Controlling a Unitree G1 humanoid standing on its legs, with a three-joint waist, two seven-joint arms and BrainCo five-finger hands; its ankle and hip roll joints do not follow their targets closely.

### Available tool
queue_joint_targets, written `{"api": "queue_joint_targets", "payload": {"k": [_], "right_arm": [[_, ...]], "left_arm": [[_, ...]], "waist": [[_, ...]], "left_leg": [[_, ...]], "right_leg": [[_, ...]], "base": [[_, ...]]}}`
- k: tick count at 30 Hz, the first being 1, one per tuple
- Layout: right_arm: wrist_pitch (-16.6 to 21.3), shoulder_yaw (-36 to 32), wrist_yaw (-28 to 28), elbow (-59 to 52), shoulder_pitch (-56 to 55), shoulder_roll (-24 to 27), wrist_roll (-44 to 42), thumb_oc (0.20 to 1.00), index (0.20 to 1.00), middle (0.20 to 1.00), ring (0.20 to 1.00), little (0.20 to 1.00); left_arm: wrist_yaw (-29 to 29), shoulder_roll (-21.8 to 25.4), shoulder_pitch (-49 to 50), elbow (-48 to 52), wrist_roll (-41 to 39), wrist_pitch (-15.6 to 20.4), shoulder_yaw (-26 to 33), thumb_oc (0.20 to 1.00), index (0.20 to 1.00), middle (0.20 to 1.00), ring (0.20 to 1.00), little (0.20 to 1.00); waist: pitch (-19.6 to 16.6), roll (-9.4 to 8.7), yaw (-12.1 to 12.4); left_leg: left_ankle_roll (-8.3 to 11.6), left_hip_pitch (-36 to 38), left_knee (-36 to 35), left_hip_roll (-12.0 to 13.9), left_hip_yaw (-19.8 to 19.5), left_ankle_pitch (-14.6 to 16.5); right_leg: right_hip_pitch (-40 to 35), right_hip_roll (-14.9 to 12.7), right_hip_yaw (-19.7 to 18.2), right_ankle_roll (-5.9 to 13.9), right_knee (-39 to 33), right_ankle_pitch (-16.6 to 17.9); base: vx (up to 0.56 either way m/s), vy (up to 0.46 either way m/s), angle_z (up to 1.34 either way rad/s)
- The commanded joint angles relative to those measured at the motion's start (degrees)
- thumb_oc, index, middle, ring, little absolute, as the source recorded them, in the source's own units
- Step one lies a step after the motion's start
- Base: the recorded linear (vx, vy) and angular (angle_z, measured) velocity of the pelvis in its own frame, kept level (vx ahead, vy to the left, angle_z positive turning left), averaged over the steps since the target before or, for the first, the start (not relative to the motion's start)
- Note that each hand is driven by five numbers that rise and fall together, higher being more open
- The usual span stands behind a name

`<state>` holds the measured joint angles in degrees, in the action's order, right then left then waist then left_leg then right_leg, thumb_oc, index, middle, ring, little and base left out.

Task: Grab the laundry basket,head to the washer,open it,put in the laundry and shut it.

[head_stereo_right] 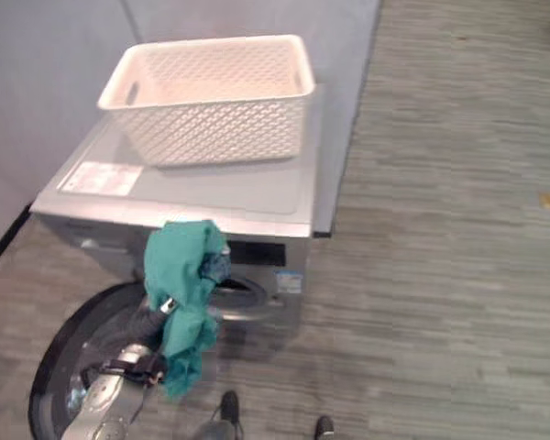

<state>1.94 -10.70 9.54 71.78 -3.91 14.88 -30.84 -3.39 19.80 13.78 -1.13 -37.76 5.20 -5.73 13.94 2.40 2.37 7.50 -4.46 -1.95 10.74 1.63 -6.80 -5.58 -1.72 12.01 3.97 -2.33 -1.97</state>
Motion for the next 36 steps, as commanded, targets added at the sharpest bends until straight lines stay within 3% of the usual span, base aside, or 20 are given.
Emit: {"api": "queue_joint_targets", "payload": {"k": [1, 5, 6, 14, 20, 28, 36], "right_arm": [[2.02, 2.82, -0.15, -1.52, 3.81, 0.20, -2.84, 1.000, 1.000, 1.000, 1.000, 1.000], [2.40, 6.48, 1.41, -1.62, 8.14, -0.94, -3.85, 1.000, 1.000, 1.000, 1.000, 1.000], [2.95, 9.90, 3.13, -2.71, 10.48, -2.54, -4.32, 1.000, 1.000, 1.000, 1.000, 1.000], [7.17, 20.00, 9.01, -9.41, 15.89, -7.15, -8.58, 1.000, 1.000, 1.000, 1.000, 1.000], [9.51, 25.26, 12.04, -13.97, 16.80, -7.88, -7.33, 1.000, 1.000, 1.000, 1.000, 1.000], [12.92, 30.00, 13.85, -21.12, 16.09, -7.96, -6.18, 1.000, 1.000, 1.000, 1.000, 1.000], [14.57, 31.92, 13.73, -23.76, 16.63, -7.24, -5.50, 1.000, 1.000, 1.000, 1.000, 1.000]], "left_arm": [[1.24, -0.70, -3.53, -1.29, -0.29, 3.61, -0.17, 0.200, 0.200, 0.200, 0.200, 0.200], [4.89, -3.28, -7.33, -7.80, -1.77, 5.03, -1.48, 0.200, 0.200, 0.200, 0.200, 0.200], [7.73, -4.75, -10.32, -11.10, -2.15, 6.47, -2.44, 0.200, 0.200, 0.200, 0.200, 0.200], [19.62, -8.95, -28.32, -25.88, -2.17, 11.98, -4.97, 0.200, 0.200, 0.200, 0.200, 0.200], [25.88, -8.73, -40.12, -32.14, -3.45, 15.03, -3.78, 0.200, 0.200, 0.200, 0.200, 0.200], [36.46, -2.92, -54.42, -30.63, -0.56, 19.47, 0.67, 0.200, 0.200, 0.200, 0.200, 0.200], [40.99, 5.86, -69.94, -36.91, 0.96, 19.22, 0.70, 0.200, 0.200, 0.200, 0.200, 0.200]], "waist": [[2.59, 0.13, -0.25], [6.13, 0.44, 0.38], [8.52, 0.04, 0.71], [15.00, -2.78, -0.20], [15.85, -5.26, -1.98], [15.85, -8.43, -4.55], [15.85, -11.81, -7.50]], "left_leg": [[0.04, -7.54, 0.01, 3.51, 1.41, -5.84], [-0.22, -11.24, 0.90, 3.72, 1.41, -5.97], [-0.19, -13.17, 1.14, 3.51, 1.63, -6.12], [0.26, -20.94, 2.80, 3.19, 0.85, -6.89], [1.14, -26.42, 3.60, 2.76, 0.20, -5.94], [1.41, -35.52, 5.04, 2.11, -0.69, -5.22], [0.70, -40.54, 6.23, 1.46, -1.86, -3.88]], "right_leg": [[5.59, -2.50, -1.68, -0.82, 12.28, -9.58], [11.54, -3.14, -1.72, -0.74, 15.98, -9.20], [14.77, -3.58, -1.97, -0.69, 18.18, -9.38], [23.05, -4.71, -1.10, -1.01, 23.23, -10.30], [28.73, -5.72, -0.60, -0.57, 25.99, -12.04], [37.30, -6.28, 0.52, 0.00, 28.27, -12.11], [40.61, -5.83, 0.44, 1.03, 26.52, -10.55]], "base": [[-0.17, 0.036, 0.14], [-0.18, 0.070, 0.09], [-0.12, 0.043, 0.04], [-0.08, -0.003, 0.06], [0.02, -0.027, 0.06], [0.03, -0.005, 0.06], [0.05, 0.007, 0.06]]}}
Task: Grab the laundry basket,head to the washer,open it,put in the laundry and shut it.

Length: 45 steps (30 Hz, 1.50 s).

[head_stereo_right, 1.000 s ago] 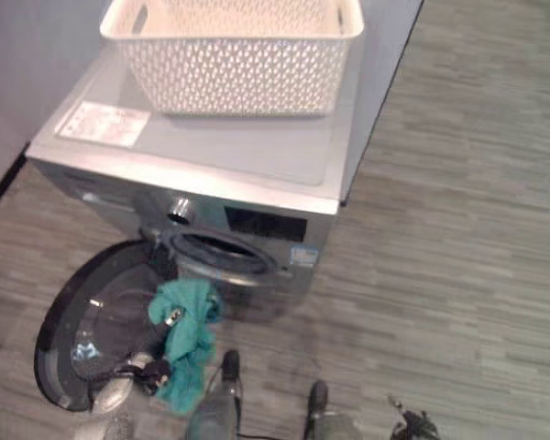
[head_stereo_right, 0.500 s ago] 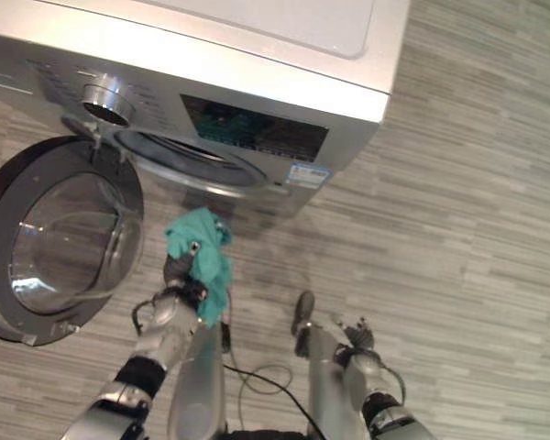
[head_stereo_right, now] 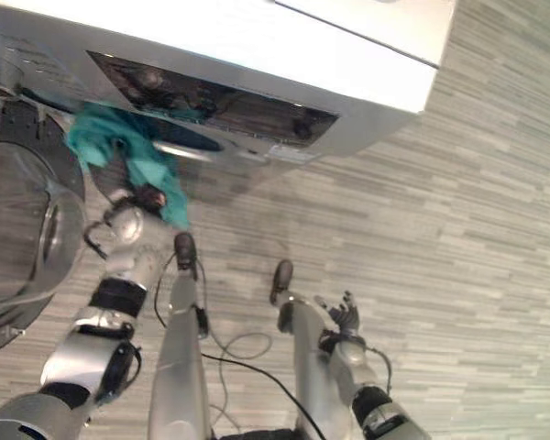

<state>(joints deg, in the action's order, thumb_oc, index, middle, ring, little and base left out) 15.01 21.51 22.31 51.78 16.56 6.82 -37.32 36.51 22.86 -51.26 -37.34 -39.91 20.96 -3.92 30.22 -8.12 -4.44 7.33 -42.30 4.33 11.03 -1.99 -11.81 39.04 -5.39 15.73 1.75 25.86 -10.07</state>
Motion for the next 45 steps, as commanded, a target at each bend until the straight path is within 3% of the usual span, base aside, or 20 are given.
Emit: {"api": "queue_joint_targets", "payload": {"k": [1, 11, 14, 19, 20, 21, 25, 30, 31, 32, 33, 37, 39, 42, 44, 45], "right_arm": [[1.64, -0.02, 0.80, -3.96, -3.73, 0.88, 1.03, 1.000, 1.000, 1.000, 1.000, 1.000], [1.60, -0.21, 0.94, -6.31, -1.20, 3.42, 0.96, 1.000, 1.000, 1.000, 1.000, 1.000], [1.61, -0.79, 1.24, -8.77, 0.85, 6.07, 0.42, 1.000, 1.000, 1.000, 1.000, 1.000], [1.22, -4.56, 1.19, -14.85, 1.86, 13.16, 0.88, 1.000, 1.000, 1.000, 1.000, 1.000], [0.71, -5.85, 1.26, -16.22, 1.52, 14.67, 0.80, 1.000, 1.000, 1.000, 1.000, 1.000], [0.59, -6.97, 1.42, -16.97, 0.62, 16.23, 1.11, 1.000, 1.000, 1.000, 1.000, 1.000], [-1.34, -10.48, 0.11, -21.17, -5.26, 19.61, 3.02, 1.000, 1.000, 1.000, 1.000, 1.000], [-2.26, -11.79, -1.16, -20.31, -7.94, 20.77, 2.61, 1.000, 1.000, 1.000, 1.000, 1.000], [-2.36, -11.69, -1.55, -18.77, -7.48, 21.18, 1.84, 1.000, 1.000, 1.000, 1.000, 1.000], [-2.31, -11.67, -1.59, -18.67, -7.43, 21.17, 1.80, 1.000, 1.000, 1.000, 1.000, 1.000], [-2.35, -10.25, -2.64, -18.50, -7.46, 21.42, 1.68, 1.000, 1.000, 1.000, 1.000, 1.000], [-1.97, -8.97, -3.70, -19.26, -7.59, 21.81, 1.74, 1.000, 1.000, 1.000, 1.000, 1.000], [-0.43, -7.21, -5.59, -20.01, -8.08, 22.06, 1.70, 1.000, 1.000, 1.000, 1.000, 1.000], [1.01, -5.70, -6.09, -19.84, -8.04, 21.67, 2.19, 1.000, 1.000, 1.000, 1.000, 1.000], [3.23, -3.14, -7.23, -19.22, -8.02, 20.52, 2.85, 1.000, 1.000, 1.000, 1.000, 1.000], [3.64, -2.80, -7.44, -19.03, -7.83, 20.41, 2.95, 1.000, 1.000, 1.000, 1.000, 1.000]], "left_arm": [[0.82, 3.63, -6.95, -1.86, 2.91, 3.31, -1.98, 0.200, 0.200, 0.200, 0.200, 0.200], [-4.11, 4.48, -24.76, -14.06, -2.09, -0.94, -10.22, 0.200, 0.200, 0.200, 0.200, 0.200], [-4.86, 6.81, -36.76, -18.82, -6.28, -2.15, -14.37, 0.200, 0.200, 0.200, 0.200, 0.200], [-5.35, 16.28, -55.24, -23.28, -7.98, -5.31, -25.26, 0.200, 0.200, 0.200, 0.200, 0.200], [-6.30, 17.56, -59.43, -24.91, -10.14, -5.60, -27.61, 0.285, 0.285, 0.285, 0.285, 0.285], [-6.31, 19.37, -61.89, -25.44, -9.71, -6.23, -29.21, 1.000, 1.000, 1.000, 1.000, 1.000], [-8.77, 23.80, -63.88, -23.86, -6.36, -8.58, -34.50, 1.000, 1.000, 1.000, 1.000, 1.000], [-10.93, 23.07, -62.30, -28.66, 0.35, -13.31, -35.98, 1.000, 1.000, 1.000, 1.000, 1.000], [-12.07, 22.40, -61.91, -32.35, 3.46, -15.55, -36.80, 1.000, 1.000, 1.000, 1.000, 1.000], [-12.10, 22.36, -61.99, -32.44, 3.53, -15.55, -36.81, 1.000, 1.000, 1.000, 1.000, 1.000], [-12.31, 21.96, -61.22, -33.92, 11.64, -17.14, -39.04, 1.000, 1.000, 1.000, 1.000, 1.000], [-11.62, 21.90, -60.61, -34.74, 17.91, -18.36, -41.14, 1.000, 1.000, 1.000, 1.000, 1.000], [-7.14, 22.12, -60.90, -34.91, 30.23, -19.91, -45.65, 1.000, 1.000, 1.000, 1.000, 1.000], [-3.14, 22.05, -59.86, -33.18, 35.58, -20.54, -46.02, 1.000, 1.000, 1.000, 1.000, 1.000], [3.92, 24.97, -55.44, -26.00, 49.29, -23.18, -47.09, 1.000, 1.000, 1.000, 1.000, 1.000], [5.16, 26.34, -53.72, -23.74, 51.42, -23.58, -46.27, 1.000, 1.000, 1.000, 1.000, 1.000]], "waist": [[-0.43, -1.80, -1.09], [-0.43, -3.17, -4.83], [-0.44, -3.27, -6.96], [-0.61, -2.38, -9.23], [-0.50, -2.07, -9.56], [-0.80, -1.65, -9.66], [-1.64, -0.11, -9.40], [-2.47, 0.50, -8.86], [-2.54, 0.60, -8.72], [-2.52, 0.58, -8.70], [-2.46, 0.54, -8.30], [-2.46, 0.27, -8.10], [-2.32, -0.06, -7.66], [-2.17, -0.49, -7.24], [-1.58, -1.21, -5.91], [-1.41, -1.37, -5.60]], "left_leg": [[0.70, -3.07, 0.00, 1.10, 1.69, 1.38], [-0.98, -5.71, 2.35, -0.52, 2.11, 4.42], [-1.72, -8.23, 6.52, -1.35, 1.86, 7.17], [-2.96, -11.89, 10.74, -2.00, 1.74, 10.41], [-3.25, -12.90, 11.38, -2.18, 1.57, 10.92], [-3.39, -13.17, 11.55, -2.30, 1.62, 11.10], [-4.00, -14.28, 11.84, -2.89, 1.91, 11.72], [-4.18, -14.28, 11.07, -3.23, 2.24, 11.48], [-4.09, -14.07, 10.74, -3.31, 2.34, 11.22], [-4.08, -14.02, 10.69, -3.30, 2.36, 11.19], [-4.04, -13.73, 10.25, -3.21, 2.52, 10.73], [-3.92, -13.43, 9.71, -3.10, 2.46, 10.19], [-3.61, -12.92, 8.96, -2.72, 2.40, 9.28], [-3.29, -12.29, 8.19, -2.43, 2.15, 8.49], [-2.73, -10.64, 6.43, -1.89, 1.92, 7.02], [-2.54, -10.08, 5.75, -1.73, 1.80, 6.62]], "right_leg": [[-3.93, -2.06, -3.36, 3.44, -2.40, -2.08], [-3.61, -2.33, -4.64, 4.49, -5.73, -0.48], [-1.85, -2.25, -5.66, 4.69, -4.61, -0.18], [0.42, -2.14, -7.10, 5.99, -4.35, 1.41], [1.01, -2.20, -7.23, 6.37, -4.35, 1.89], [1.20, -2.27, -7.38, 6.55, -4.50, 2.00], [1.14, -2.54, -7.33, 6.67, -6.40, 2.47], [0.86, -2.43, -7.49, 6.48, -8.16, 2.76], [0.61, -2.35, -7.53, 6.33, -8.85, 2.89], [0.58, -2.34, -7.53, 6.32, -8.90, 2.91], [0.48, -2.09, -7.47, 6.12, -9.38, 3.17], [0.55, -1.94, -7.48, 5.99, -9.53, 3.40], [0.52, -1.64, -7.59, 5.86, -9.70, 3.57], [0.31, -1.32, -7.47, 5.71, -9.81, 3.51], [-0.52, -0.68, -7.28, 5.57, -9.99, 3.33], [-0.80, -0.53, -7.19, 5.51, -10.15, 3.26]], "base": [[0.04, 0.010, 0.13], [0.06, 0.030, 0.00], [0.06, 0.065, -0.06], [0.05, 0.086, -0.19], [0.06, 0.044, -0.10], [0.05, 0.043, -0.06], [0.04, 0.029, -0.07], [0.00, 0.010, -0.02], [-0.01, 0.005, -0.05], [-0.03, 0.015, -0.08], [-0.03, 0.008, -0.09], [-0.03, -0.009, -0.05], [-0.05, -0.033, 0.00], [-0.03, -0.027, 0.02], [-0.08, -0.074, 0.03], [-0.06, -0.058, -0.01]]}}
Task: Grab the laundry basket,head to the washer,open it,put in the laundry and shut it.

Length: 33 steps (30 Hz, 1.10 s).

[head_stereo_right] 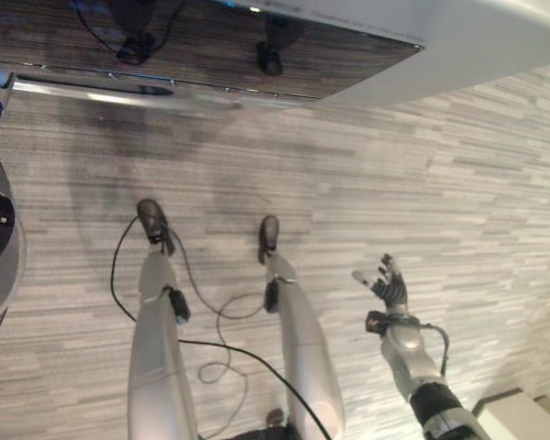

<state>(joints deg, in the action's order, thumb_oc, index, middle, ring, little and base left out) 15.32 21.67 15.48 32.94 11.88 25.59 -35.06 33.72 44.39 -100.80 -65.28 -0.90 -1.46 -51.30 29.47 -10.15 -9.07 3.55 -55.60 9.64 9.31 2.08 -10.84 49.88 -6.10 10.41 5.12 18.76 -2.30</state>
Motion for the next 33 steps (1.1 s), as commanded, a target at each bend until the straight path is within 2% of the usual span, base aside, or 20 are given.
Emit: {"api": "queue_joint_targets", "payload": {"k": [1, 2, 4, 6, 8, 10, 13, 15, 17, 18, 22, 24, 26, 27, 28, 30, 33], "right_arm": [[3.46, -2.97, -0.70, -0.23, -3.18, 1.64, 0.65, 1.000, 1.000, 1.000, 1.000, 1.000], [2.82, -3.60, -0.39, 0.23, -3.38, 0.82, 0.95, 1.000, 1.000, 1.000, 1.000, 1.000], [1.43, -5.67, -0.20, 0.64, -4.81, -0.95, 1.38, 1.000, 1.000, 1.000, 1.000, 1.000], [-0.04, -6.92, -0.63, 0.92, -6.16, -2.98, 2.01, 1.000, 1.000, 1.000, 1.000, 1.000], [-1.80, -7.33, -0.73, 2.02, -6.62, -3.43, 2.70, 1.000, 1.000, 1.000, 1.000, 1.000], [-3.34, -8.30, -0.75, 3.88, -6.62, -4.48, 2.71, 1.000, 1.000, 1.000, 1.000, 1.000], [-5.40, -9.98, -1.56, 7.03, -6.10, -6.45, 2.91, 1.000, 1.000, 1.000, 1.000, 1.000], [-7.27, -11.07, -2.11, 8.42, -5.75, -6.97, 3.11, 1.000, 1.000, 1.000, 1.000, 1.000], [-7.97, -11.46, -2.48, 9.53, -5.57, -7.07, 3.01, 1.000, 1.000, 1.000, 1.000, 1.000], [-9.08, -12.65, -3.32, 11.78, -4.78, -7.44, 3.17, 1.000, 1.000, 1.000, 1.000, 1.000], [-10.17, -13.86, -4.55, 16.12, -4.13, -7.26, 5.35, 1.000, 1.000, 1.000, 1.000, 1.000], [-10.23, -14.10, -5.46, 19.27, -4.34, -7.27, 7.08, 1.000, 1.000, 1.000, 1.000, 1.000], [-10.46, -14.31, -5.96, 22.39, -4.91, -7.52, 9.08, 1.000, 1.000, 1.000, 1.000, 1.000], [-10.42, -14.34, -5.99, 22.41, -4.95, -7.48, 9.08, 1.000, 1.000, 1.000, 1.000, 1.000], [-10.24, -15.50, -6.31, 25.90, -5.30, -8.05, 10.28, 1.000, 1.000, 1.000, 1.000, 1.000], [-10.03, -16.15, -6.18, 27.31, -5.85, -8.29, 11.04, 1.000, 1.000, 1.000, 1.000, 1.000], [-9.89, -18.72, -6.83, 33.00, -7.43, -9.66, 10.88, 1.000, 1.000, 1.000, 1.000, 1.000]], "left_arm": [[8.39, 6.09, -2.36, 6.57, 13.10, -1.17, 2.13, 1.000, 1.000, 1.000, 1.000, 1.000], [8.00, 8.16, 4.28, 14.08, 10.55, -0.25, 9.31, 1.000, 1.000, 1.000, 1.000, 1.000], [8.27, 10.92, 13.68, 25.63, 7.92, 1.88, 18.66, 1.000, 1.000, 1.000, 1.000, 1.000], [7.37, 11.28, 25.27, 34.59, 5.42, 4.76, 26.68, 1.000, 1.000, 1.000, 1.000, 1.000], [4.95, 9.37, 39.44, 42.95, 2.50, 6.49, 36.42, 1.000, 1.000, 1.000, 1.000, 1.000], [1.53, 6.30, 50.00, 48.51, -0.39, 7.94, 42.05, 1.000, 1.000, 1.000, 1.000, 1.000], [-4.42, 0.99, 65.14, 55.27, -1.56, 8.54, 46.83, 1.000, 1.000, 1.000, 1.000, 1.000], [-7.74, -2.42, 72.73, 57.42, -5.59, 9.65, 48.72, 1.000, 1.000, 1.000, 1.000, 1.000], [-9.34, -3.92, 76.49, 58.65, -7.62, 10.02, 49.81, 1.000, 1.000, 1.000, 1.000, 1.000], [-11.76, -7.07, 82.95, 59.01, -10.60, 10.66, 50.64, 1.000, 1.000, 1.000, 1.000, 1.000], [-15.94, -11.84, 92.94, 56.49, -13.41, 10.62, 50.77, 1.000, 1.000, 1.000, 1.000, 1.000], [-18.21, -14.91, 96.61, 52.79, -14.70, 11.24, 49.25, 1.000, 1.000, 1.000, 1.000, 1.000], [-21.48, -18.18, 99.22, 47.64, -19.67, 11.56, 46.92, 1.000, 1.000, 1.000, 1.000, 1.000], [-21.53, -18.20, 99.17, 47.49, -19.73, 11.68, 46.84, 1.000, 1.000, 1.000, 1.000, 1.000], [-23.46, -21.15, 100.86, 40.94, -21.76, 11.90, 45.35, 1.000, 1.000, 1.000, 1.000, 1.000], [-24.03, -22.26, 101.46, 37.58, -21.77, 12.08, 44.97, 1.000, 1.000, 1.000, 1.000, 1.000], [-24.68, -26.25, 102.22, 26.24, -23.80, 12.33, 46.41, 1.000, 1.000, 1.000, 1.000, 1.000]], "waist": [[-0.46, 0.55, -0.52], [-0.16, 0.83, 0.21], [0.21, 1.45, 1.41], [0.30, 1.63, 2.81], [0.28, 2.61, 3.61], [0.28, 3.45, 4.51], [0.28, 4.53, 6.38], [0.21, 5.14, 7.47], [0.18, 5.59, 7.93], [-0.42, 6.31, 9.05], [-2.45, 7.49, 10.34], [-4.29, 7.90, 10.68], [-6.70, 8.27, 10.71], [-6.59, 8.32, 10.75], [-9.08, 9.25, 11.00], [-10.48, 9.35, 11.01], [-15.70, 9.43, 11.21]], "left_leg": [[1.37, 3.63, -0.11, 0.11, -2.27, 5.37], [1.57, 4.79, -1.22, 0.07, -2.12, 4.76], [1.79, 5.86, -2.20, -0.14, -2.27, 4.21], [1.91, 6.41, -2.56, -0.30, -2.45, 4.00], [1.92, 7.59, -2.64, -0.40, -2.28, 4.06], [1.99, 8.77, -2.80, -0.54, -2.34, 3.89], [2.14, 11.31, -3.05, -0.48, -1.96, 3.70], [2.20, 13.57, -3.12, -0.47, -1.54, 3.63], [2.20, 15.03, -3.22, -0.50, -1.39, 3.62], [2.26, 17.80, -3.13, -0.35, -1.10, 3.67], [2.04, 24.05, -3.07, -0.03, -0.80, 4.05], [1.85, 27.62, -3.60, 0.20, -0.40, 4.08], [1.61, 30.66, -3.84, 0.44, -0.19, 4.24], [1.61, 30.87, -3.93, 0.45, -0.16, 4.24], [1.09, 32.86, -4.46, 0.76, -0.12, 2.88], [1.16, 34.34, -4.90, 0.76, -0.29, 2.83], [1.62, 39.68, -7.84, 0.90, -0.99, 2.36]], "right_leg": [[-11.82, 0.29, -1.78, 2.10, -3.19, -4.64], [-12.52, 0.38, -1.58, 1.92, -3.46, -4.88], [-13.50, 0.48, -1.10, 1.70, -3.84, -5.31], [-13.89, 0.59, -0.65, 1.33, -3.65, -5.77], [-14.56, 0.71, -0.61, 0.93, -3.26, -6.20], [-15.52, 0.75, -0.41, 0.56, -2.94, -6.58], [-17.56, 0.67, 0.06, 0.06, -2.36, -7.20], [-19.50, 0.65, 0.32, -0.27, -1.88, -7.62], [-21.02, 0.67, 0.46, -0.50, -1.81, -7.85], [-23.88, 0.53, 0.74, -0.83, -1.91, -8.22], [-29.88, 0.49, 0.75, -1.27, -2.56, -8.63], [-33.27, 0.42, 0.62, -1.29, -3.57, -8.46], [-36.34, 0.62, 0.38, -1.29, -4.83, -8.25], [-36.56, 0.65, 0.37, -1.29, -4.94, -8.21], [-39.14, 0.83, 1.13, -1.58, -6.73, -6.96], [-40.83, 0.78, 1.31, -1.55, -7.66, -6.94], [-47.46, 0.57, 2.77, -1.00, -11.62, -6.80]], "base": [[-0.05, -0.058, -0.04], [-0.05, -0.060, -0.06], [-0.04, -0.054, -0.04], [-0.04, -0.051, -0.02], [-0.05, -0.021, -0.04], [-0.05, -0.012, -0.02], [-0.06, -0.017, 0.06], [-0.04, -0.018, 0.12], [-0.04, -0.010, 0.21], [-0.04, -0.004, 0.23], [0.00, 0.001, 0.06], [0.06, 0.019, -0.04], [0.07, 0.008, -0.03], [0.00, 0.000, 0.00], [0.05, 0.005, 0.01], [0.07, -0.010, -0.01], [0.17, -0.042, 0.05]]}}
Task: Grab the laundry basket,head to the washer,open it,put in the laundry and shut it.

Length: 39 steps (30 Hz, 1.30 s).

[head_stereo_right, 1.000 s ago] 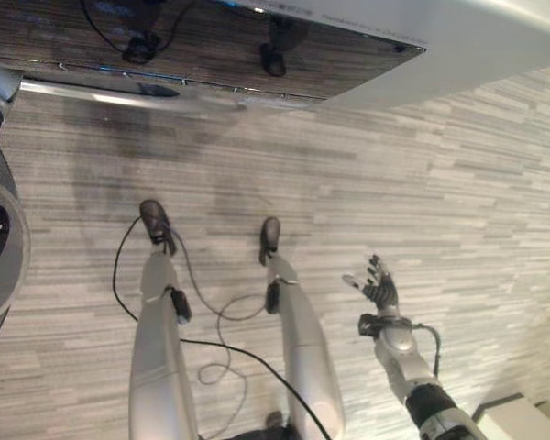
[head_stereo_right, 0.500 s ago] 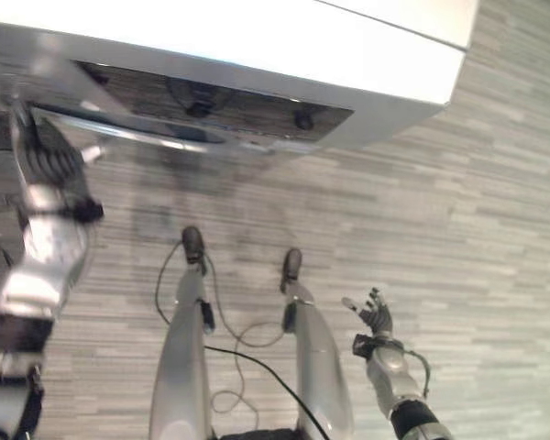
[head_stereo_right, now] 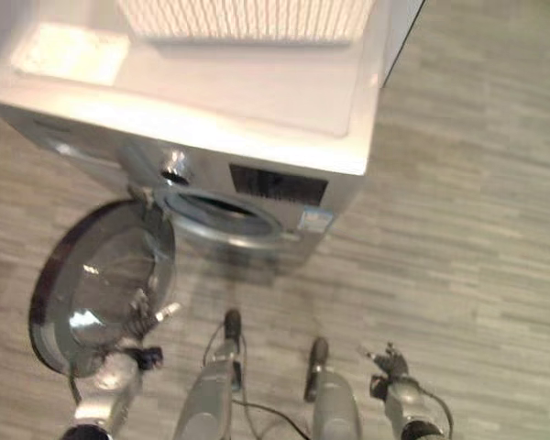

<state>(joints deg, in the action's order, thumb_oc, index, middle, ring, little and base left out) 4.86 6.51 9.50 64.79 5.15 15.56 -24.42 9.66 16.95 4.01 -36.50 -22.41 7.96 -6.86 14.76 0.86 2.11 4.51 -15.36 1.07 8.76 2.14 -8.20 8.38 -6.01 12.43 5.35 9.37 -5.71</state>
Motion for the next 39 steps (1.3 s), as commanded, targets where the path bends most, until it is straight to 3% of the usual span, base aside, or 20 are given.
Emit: {"api": "queue_joint_targets", "payload": {"k": [1, 6, 11, 19, 39], "right_arm": [[0.57, -3.97, -0.80, 1.91, -0.97, 0.13, 0.22, 1.000, 1.000, 1.000, 1.000, 1.000], [0.14, -3.93, -1.49, 3.01, -1.85, -0.01, 0.63, 1.000, 1.000, 1.000, 1.000, 1.000], [-1.01, -2.77, -2.62, 7.39, -2.13, 0.05, 3.58, 1.000, 1.000, 1.000, 1.000, 1.000], [-1.40, -3.73, -1.70, 13.13, -2.18, -1.08, 3.36, 1.000, 1.000, 1.000, 1.000, 1.000], [-1.86, -1.05, -1.82, 11.96, -2.67, -1.52, 5.42, 1.000, 1.000, 1.000, 1.000, 1.000]], "left_arm": [[-0.61, 0.62, -2.50, -4.79, -1.94, 2.84, 2.20, 1.000, 1.000, 1.000, 1.000, 1.000], [-0.93, -0.55, -2.38, -11.03, -0.75, 2.57, 2.50, 1.000, 1.000, 1.000, 1.000, 1.000], [-1.71, -1.26, -2.93, -22.83, 7.40, 1.87, 1.27, 1.000, 1.000, 1.000, 1.000, 1.000], [-0.96, -4.14, -3.33, -31.13, 4.85, 1.77, 4.19, 1.000, 1.000, 1.000, 1.000, 1.000], [-3.39, -4.89, -2.37, -28.76, 3.38, 1.76, 1.97, 1.000, 1.000, 1.000, 1.000, 1.000]], "waist": [[-2.17, -1.44, 0.05], [-6.10, -1.33, 0.26], [-9.91, -0.88, 0.66], [-12.16, -0.13, 1.16], [-12.59, 0.18, 0.34]], "left_leg": [[0.79, 0.50, -0.12, 1.51, -1.18, -0.57], [1.30, 4.68, -3.16, 1.75, -0.93, -1.01], [2.09, 7.62, -5.87, 1.89, -0.63, -1.42], [2.91, 6.89, -6.07, 1.63, -1.31, -1.49], [3.14, 8.52, -6.07, 2.03, -0.20, -0.34]], "right_leg": [[-7.25, 0.50, 1.18, -1.06, -3.17, -3.13], [-11.91, 0.35, 2.02, -0.34, -6.28, -2.52], [-15.38, 0.48, 2.61, 0.18, -9.26, -2.08], [-17.32, 1.14, 2.38, 0.50, -14.16, -0.70], [-18.38, 0.92, 0.92, 0.54, -14.37, -0.92]], "base": [[0.14, -0.017, 0.20], [0.11, -0.012, 0.14], [0.07, 0.003, 0.00], [0.02, -0.004, 0.07], [0.02, 0.000, 0.00]]}}
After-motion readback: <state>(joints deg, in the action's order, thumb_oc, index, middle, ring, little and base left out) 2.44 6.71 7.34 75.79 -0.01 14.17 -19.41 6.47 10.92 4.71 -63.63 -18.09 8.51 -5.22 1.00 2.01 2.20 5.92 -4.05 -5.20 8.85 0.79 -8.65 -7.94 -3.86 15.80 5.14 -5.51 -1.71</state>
